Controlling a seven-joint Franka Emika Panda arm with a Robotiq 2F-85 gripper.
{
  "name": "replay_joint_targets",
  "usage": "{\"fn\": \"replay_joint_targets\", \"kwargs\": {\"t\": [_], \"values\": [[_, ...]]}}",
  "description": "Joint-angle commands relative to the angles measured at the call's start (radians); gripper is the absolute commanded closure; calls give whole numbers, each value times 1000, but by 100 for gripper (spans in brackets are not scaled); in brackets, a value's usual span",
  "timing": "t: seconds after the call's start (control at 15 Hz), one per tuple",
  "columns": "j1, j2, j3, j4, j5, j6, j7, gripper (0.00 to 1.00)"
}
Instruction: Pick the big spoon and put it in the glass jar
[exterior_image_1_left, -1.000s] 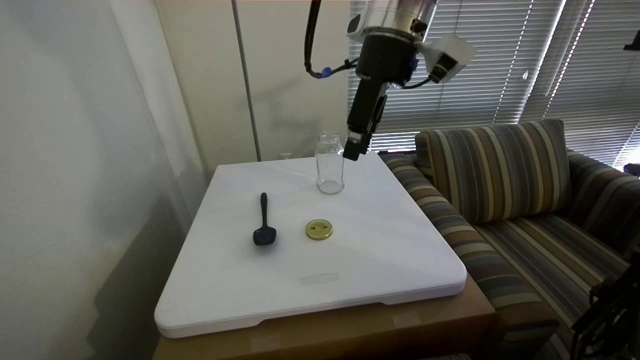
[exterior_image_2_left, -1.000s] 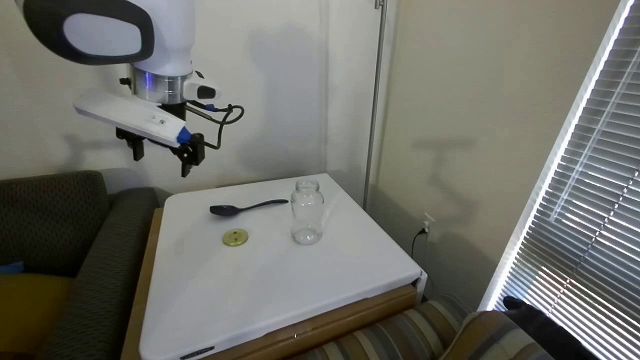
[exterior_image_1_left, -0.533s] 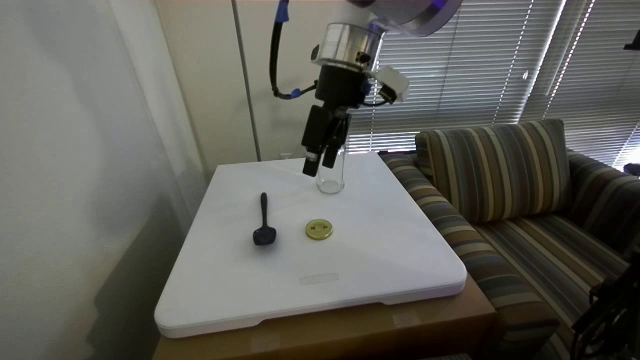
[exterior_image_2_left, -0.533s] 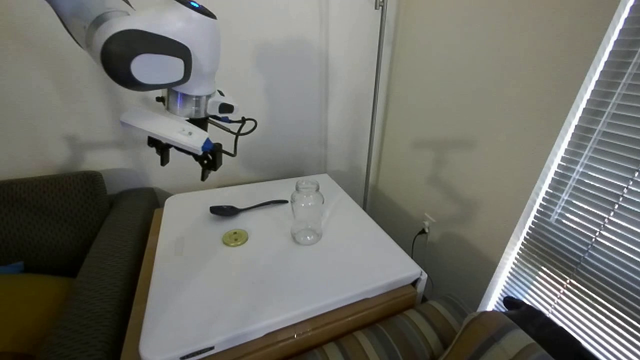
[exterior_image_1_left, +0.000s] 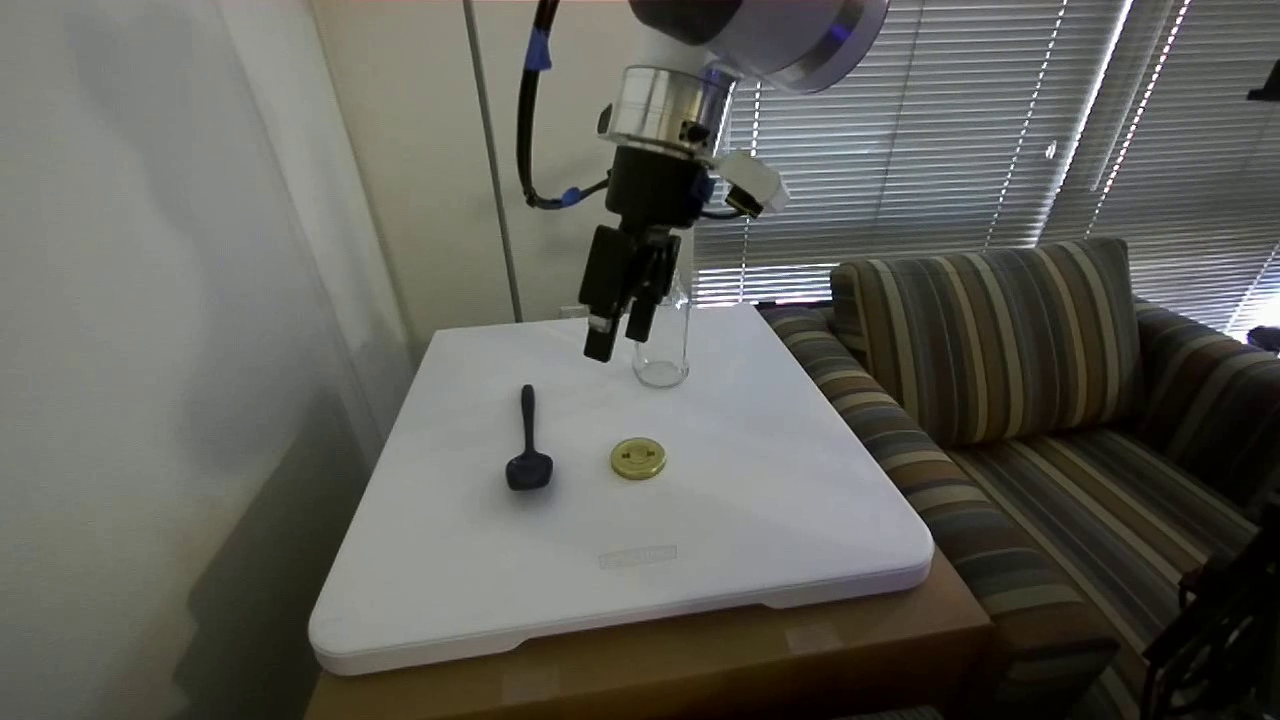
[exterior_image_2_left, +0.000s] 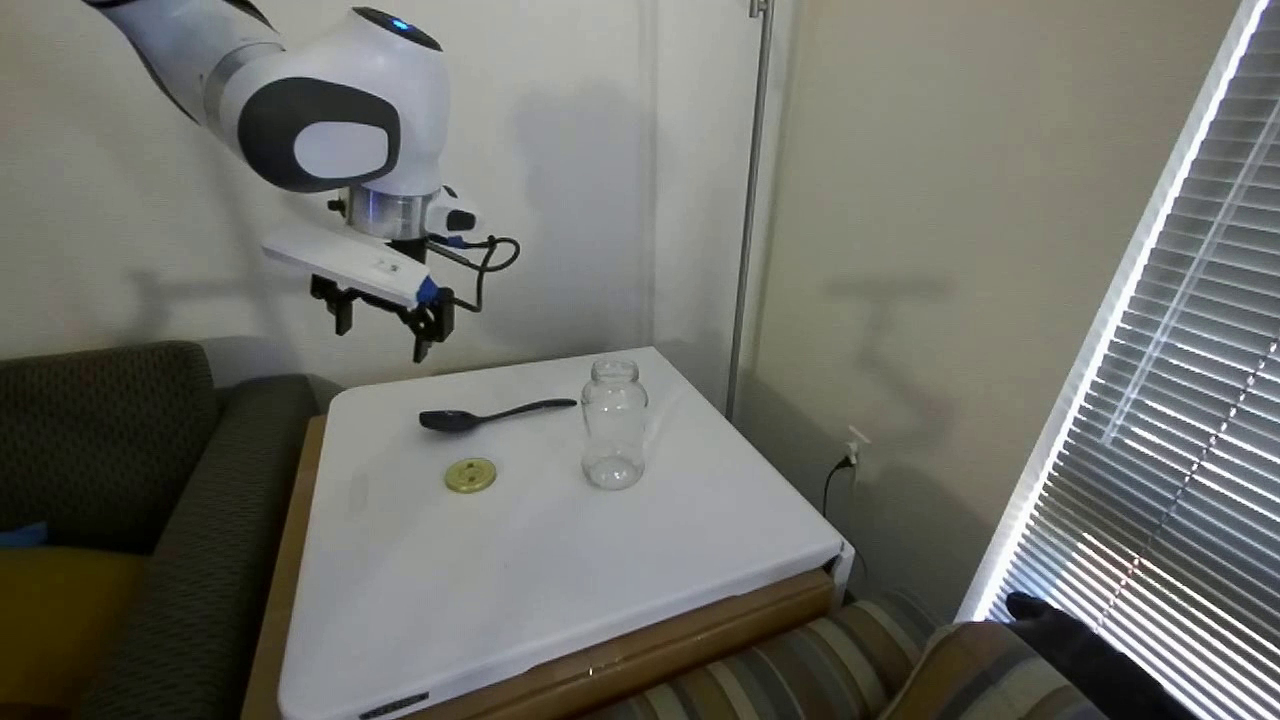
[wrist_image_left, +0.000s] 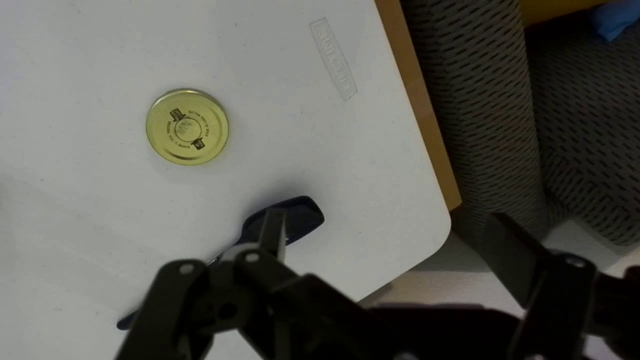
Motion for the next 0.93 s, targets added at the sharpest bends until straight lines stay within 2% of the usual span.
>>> {"fn": "replay_joint_targets", "kwargs": {"t": [0.0,0.47,0.87], "values": [[33,68,-6,83,-121,-29,152,0],[100,260,3,304,-246,-39,304,0],[139,418,23,467,-296,-70,294,0]]}}
